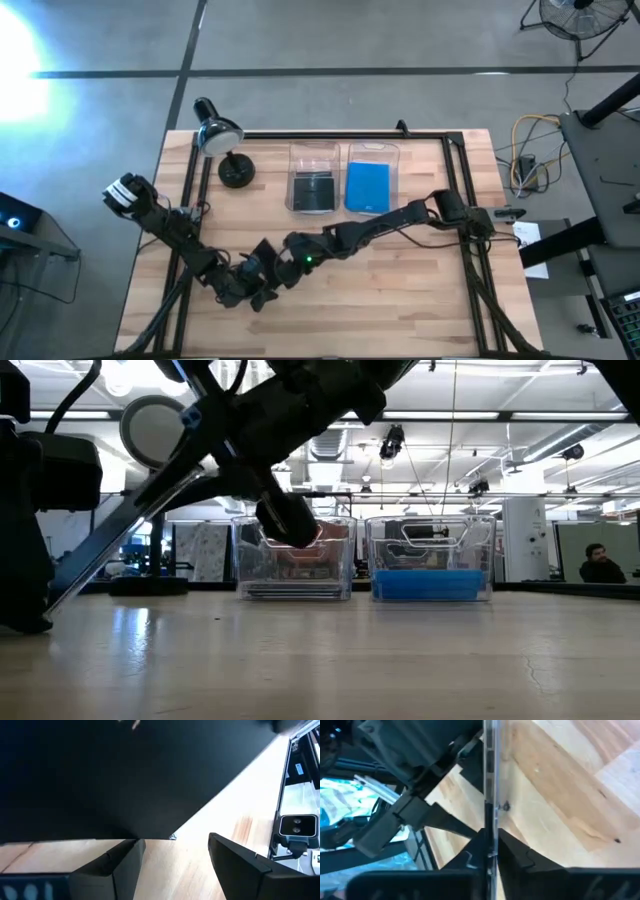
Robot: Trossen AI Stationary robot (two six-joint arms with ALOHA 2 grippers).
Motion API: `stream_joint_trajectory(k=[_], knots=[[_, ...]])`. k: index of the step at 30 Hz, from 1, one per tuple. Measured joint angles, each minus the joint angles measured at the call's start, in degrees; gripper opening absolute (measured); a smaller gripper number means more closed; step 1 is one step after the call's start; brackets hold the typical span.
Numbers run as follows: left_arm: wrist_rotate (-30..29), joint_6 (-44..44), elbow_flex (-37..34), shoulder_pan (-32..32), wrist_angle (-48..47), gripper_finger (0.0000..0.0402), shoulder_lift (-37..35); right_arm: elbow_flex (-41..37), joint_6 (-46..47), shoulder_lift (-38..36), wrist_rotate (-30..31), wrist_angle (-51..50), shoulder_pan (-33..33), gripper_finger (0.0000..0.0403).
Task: Pick & place jewel cases by type
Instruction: Put the black CD case into the left transparent bin
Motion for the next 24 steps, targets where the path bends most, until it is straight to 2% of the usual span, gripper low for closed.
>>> stream_joint_trajectory(k=[6, 9, 15, 20, 22, 24], knots=[[-1.9, -0.8, 0.0, -4.1, -0.6, 0.0213, -2.1, 0.0, -1.5, -0.7, 0.1, -4.2, -0.1, 0.0013], [-3.5, -2.1, -0.2, -7.5, -2.9, 0.0214, -4.3, 0.0, -2.5, -2.2, 2.6, -7.8, 0.1, 0.0013], [-11.1, -13.5, -0.2, -13.6, -17.7, 0.0214, -10.3, 0.0, -2.7, -8.1, 13.6, -12.3, -1.1, 0.0013], [-12.5, -18.2, -0.2, -14.5, -25.2, 0.0214, -14.3, -0.1, 0.0, -16.6, 27.8, -19.8, -4.6, 0.0013], [-13.3, -18.2, -0.2, -14.2, -25.4, 0.0214, -15.4, -1.5, 0.6, -19.3, 28.4, -21.9, -7.8, 0.0013], [-15.1, -18.2, -0.2, -13.9, -25.2, 0.0214, -16.1, -3.9, 1.2, -20.7, 26.2, -22.3, -11.3, 0.0013]])
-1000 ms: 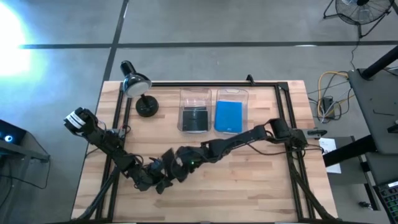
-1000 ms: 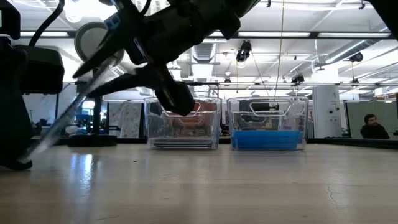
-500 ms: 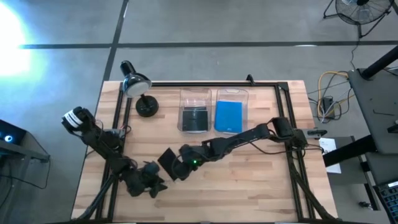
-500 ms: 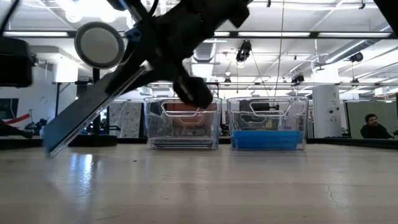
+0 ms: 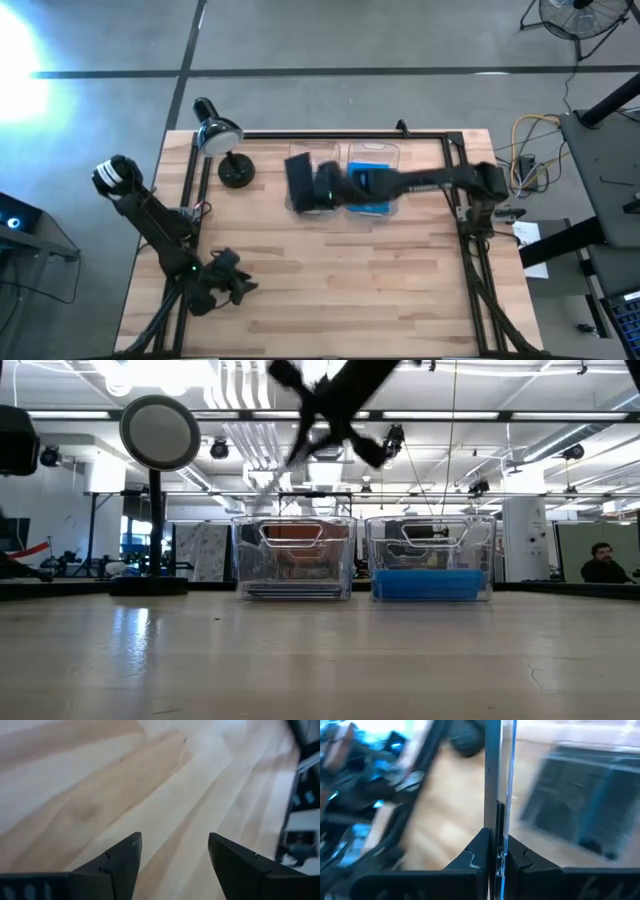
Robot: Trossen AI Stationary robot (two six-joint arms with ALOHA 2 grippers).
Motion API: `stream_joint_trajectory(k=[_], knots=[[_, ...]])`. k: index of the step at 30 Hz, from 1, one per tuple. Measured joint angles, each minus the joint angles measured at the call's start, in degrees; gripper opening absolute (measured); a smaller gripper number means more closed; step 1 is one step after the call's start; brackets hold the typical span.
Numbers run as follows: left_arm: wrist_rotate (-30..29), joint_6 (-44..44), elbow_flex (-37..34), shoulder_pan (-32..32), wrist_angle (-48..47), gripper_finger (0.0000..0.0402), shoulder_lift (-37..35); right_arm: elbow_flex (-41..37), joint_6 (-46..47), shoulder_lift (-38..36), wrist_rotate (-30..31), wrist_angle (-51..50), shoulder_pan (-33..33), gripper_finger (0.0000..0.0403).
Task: Pick & place jewel cases by type
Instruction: Put the black CD case into the left transparent bin, then return to Home Position
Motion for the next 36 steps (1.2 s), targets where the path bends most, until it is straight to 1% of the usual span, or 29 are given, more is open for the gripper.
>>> stream_joint_trajectory(k=[2, 5, 6, 8, 10, 13, 15, 21, 24, 26, 29, 31, 33, 36], knots=[[-2.2, 0.0, 0.0, 0.2, 0.2, 0.0214, -0.6, -2.5, 0.5, -0.1, -3.6, 0.2, -3.3, 0.0013], [-4.6, 0.0, 0.0, 0.4, 0.1, 0.0214, -1.3, -6.1, 2.5, 1.5, -13.8, 3.5, -7.3, 0.0013], [-5.1, 0.1, 0.0, 0.4, 0.1, 0.0213, -1.5, -7.4, 3.9, 2.0, -15.6, 4.5, -8.2, 0.0013], [-5.9, 0.3, 0.0, 0.5, 0.1, 0.0213, -1.8, -9.0, 6.0, 4.2, -17.6, 4.7, -9.0, 0.0013], [-5.9, 0.3, 0.1, 0.5, 0.0, 0.0213, -1.9, -9.2, 6.0, 5.2, -18.8, 6.6, -9.2, 0.0017], [-5.9, 0.6, 0.1, 0.5, -0.1, 0.0213, -1.9, -8.1, 4.0, 5.0, -18.6, 4.5, -9.1, 0.0042], [-5.9, 1.1, 0.1, 0.5, -0.2, 0.0213, -2.0, -6.8, 1.3, 5.0, -17.3, -0.3, -9.1, 0.0071], [-5.9, 2.9, 0.1, 0.5, -0.3, 0.0213, -2.0, -1.3, -7.6, 3.1, -13.1, -16.4, -9.0, 0.0182], [-5.9, 2.9, 0.1, 0.5, -0.4, 0.0213, -2.0, 0.8, -11.2, 1.2, -7.8, -24.2, -7.8, 0.0227], [-5.9, 2.9, 0.1, 0.5, -0.4, 0.0213, -2.2, 2.2, -12.7, -0.6, -3.0, -28.8, -6.5, 0.0251], [-5.9, 2.2, 0.1, 0.6, -0.5, 0.0213, -3.4, 3.1, -13.2, -3.3, 6.3, -35.1, -3.2, 0.0278], [-6.4, 1.6, 0.1, 1.0, -0.8, 0.0213, -4.5, 2.7, -12.6, -5.5, 10.0, -37.3, -0.3, 0.0289], [-8.2, 2.6, 0.1, 1.2, -0.8, 0.0213, -6.2, 1.5, -11.0, -7.6, 10.1, -37.6, 2.4, 0.0294], [-13.3, 6.8, 0.1, 1.8, -0.8, 0.0213, -10.1, 0.2, -10.9, -10.3, 8.2, -35.7, 6.7, 0.0296]])
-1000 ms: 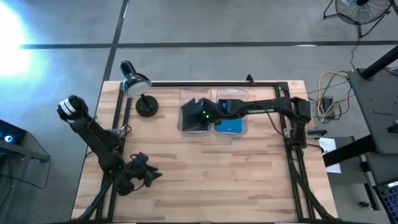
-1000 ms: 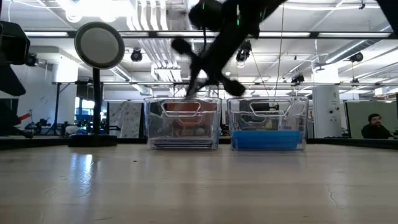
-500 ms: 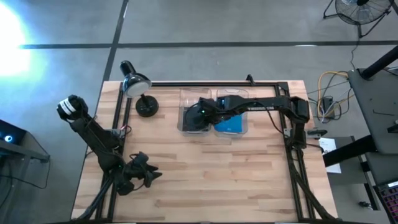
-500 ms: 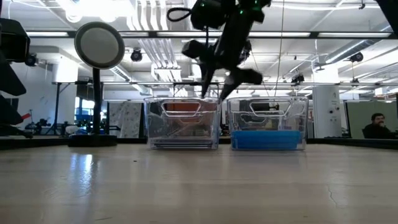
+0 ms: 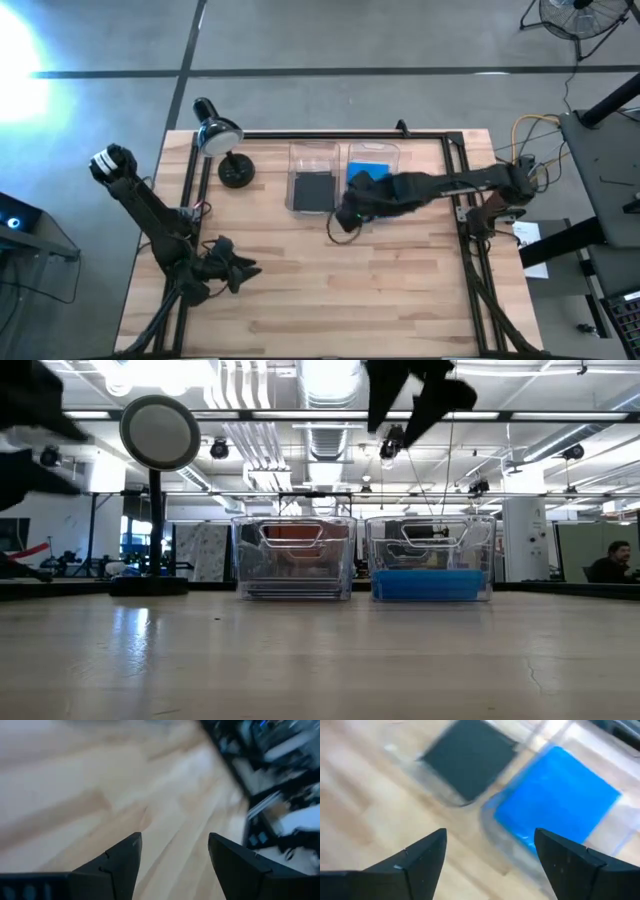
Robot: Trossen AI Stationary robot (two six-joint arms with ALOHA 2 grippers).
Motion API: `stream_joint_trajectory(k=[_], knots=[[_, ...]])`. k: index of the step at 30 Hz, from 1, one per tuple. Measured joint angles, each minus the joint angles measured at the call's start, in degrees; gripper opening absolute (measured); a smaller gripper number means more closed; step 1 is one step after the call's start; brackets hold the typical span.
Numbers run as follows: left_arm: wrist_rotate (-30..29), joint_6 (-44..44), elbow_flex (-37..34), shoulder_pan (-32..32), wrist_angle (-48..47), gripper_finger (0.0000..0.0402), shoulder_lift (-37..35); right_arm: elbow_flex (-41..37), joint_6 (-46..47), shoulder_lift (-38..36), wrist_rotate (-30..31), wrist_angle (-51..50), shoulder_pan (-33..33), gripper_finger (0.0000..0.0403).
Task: Pick & place jewel cases by type
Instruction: Return to Home Position
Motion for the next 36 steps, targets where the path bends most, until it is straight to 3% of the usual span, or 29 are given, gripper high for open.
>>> stream_joint_trajectory(k=[3, 6, 8, 11, 14, 17, 19, 24, 28, 32, 36], knots=[[-1.4, 6.5, 0.0, 2.5, 0.7, 0.0213, -5.5, -0.4, -1.9, -3.1, -0.2, 5.7, 5.4, 0.0290], [3.7, 22.6, 0.0, 7.1, 6.6, 0.0213, -11.3, -2.9, -6.8, -7.4, -0.7, 17.7, 10.6, 0.0280], [13.4, 36.5, -0.1, 12.6, 14.8, 0.0213, -14.3, -7.0, -9.8, -10.7, -2.4, 29.9, 12.7, 0.0273], [37.1, 47.8, -0.5, 25.3, 30.1, 0.0213, -15.7, -15.9, -16.3, -15.0, -9.6, 55.1, 13.9, 0.0264], [57.9, 47.1, -0.6, 38.6, 36.6, 0.0213, -15.6, -22.8, -23.5, -18.6, -13.0, 67.8, 14.1, 0.0256], [70.1, 37.2, -0.9, 48.7, 35.5, 0.0213, -16.1, -27.1, -20.2, -23.4, -13.9, 66.4, 13.7, 0.0251], [71.8, 38.4, -1.0, 50.2, 36.0, 0.0213, -16.2, -29.5, -15.2, -26.7, -14.0, 66.4, 13.8, 0.0249], [73.9, 47.2, 0.2, 50.0, 37.2, 0.0213, -20.8, -34.0, -22.5, -34.2, -14.4, 66.1, 15.1, 0.0253], [73.0, 51.7, 0.2, 50.3, 26.0, 0.0213, -29.6, -40.9, -27.7, -43.5, -13.2, 61.5, 12.5, 0.0257], [64.3, 57.3, 0.2, 50.8, 8.8, 0.0213, -41.9, -51.8, -27.2, -53.9, -14.2, 65.2, 9.6, 0.0257], [58.0, 62.8, -0.4, 50.8, 1.4, 0.0213, -52.0, -60.8, -29.7, -62.9, -14.8, 70.8, 8.3, 0.0252]])
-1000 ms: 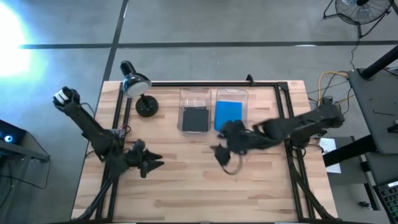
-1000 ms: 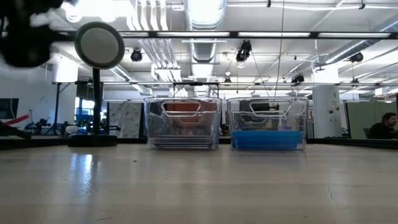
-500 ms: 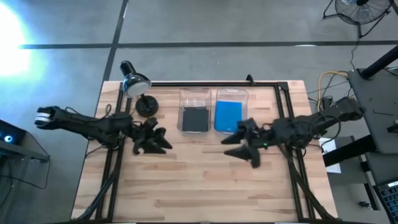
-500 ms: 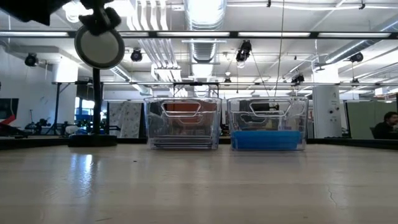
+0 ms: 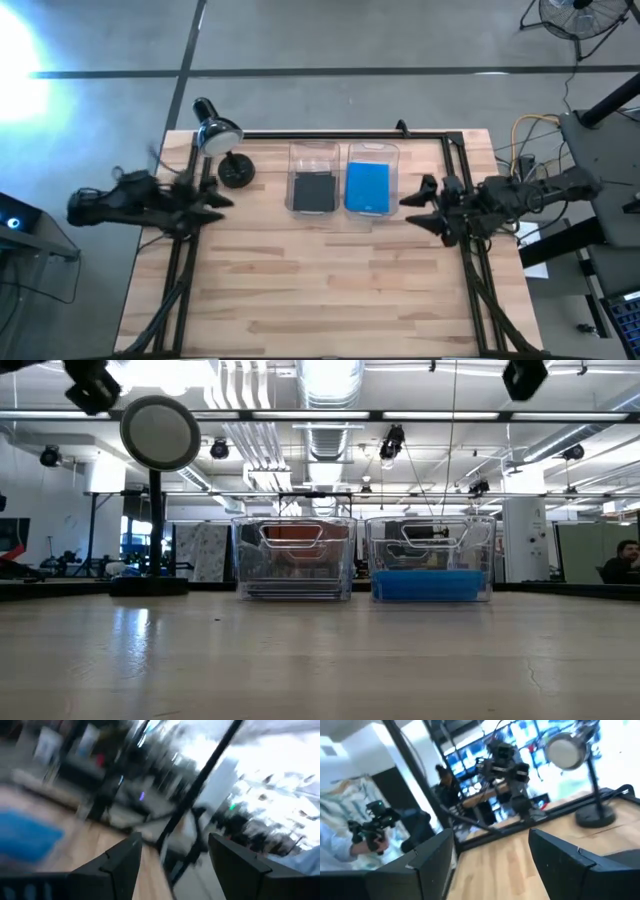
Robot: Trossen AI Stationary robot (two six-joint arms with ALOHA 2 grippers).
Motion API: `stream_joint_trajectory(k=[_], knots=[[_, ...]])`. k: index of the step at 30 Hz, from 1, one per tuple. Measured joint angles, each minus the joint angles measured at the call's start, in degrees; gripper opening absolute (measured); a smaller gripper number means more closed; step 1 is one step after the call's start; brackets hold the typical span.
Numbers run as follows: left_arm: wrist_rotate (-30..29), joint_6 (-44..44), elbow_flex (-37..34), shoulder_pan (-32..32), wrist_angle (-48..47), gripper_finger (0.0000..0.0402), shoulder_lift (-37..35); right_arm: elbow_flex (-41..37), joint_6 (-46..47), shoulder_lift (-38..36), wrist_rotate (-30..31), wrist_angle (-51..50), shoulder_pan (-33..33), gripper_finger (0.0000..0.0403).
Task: Pick & place jewel cases by type
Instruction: Return to Home Position
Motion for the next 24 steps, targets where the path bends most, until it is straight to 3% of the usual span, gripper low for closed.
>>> stream_joint_trajectory(k=[6, 12, 14, 18, 24], knots=[[-1.0, 2.6, -5.8, 0.0, -1.9, 0.0213, -8.9, -13.1, -1.0, -8.3, 7.6, 8.6, -1.1, 0.0249], [-9.2, -0.1, -16.1, 0.0, 0.3, 0.0213, -11.7, -26.4, -5.5, -12.3, 5.8, 28.8, -1.2, 0.0256], [-12.9, -1.1, -18.1, 0.0, 1.9, 0.0213, -11.5, -29.8, -5.7, -13.3, 6.3, 31.2, -1.1, 0.0258], [-14.5, -1.9, -23.3, 0.0, 2.9, 0.0213, -9.4, -30.1, -5.7, -14.2, 7.3, 21.7, -1.1, 0.0261], [-13.0, -1.8, -24.1, 0.0, 8.8, 0.0213, -4.3, -30.3, -5.7, -13.5, 7.1, 9.9, -1.1, 0.0254]])
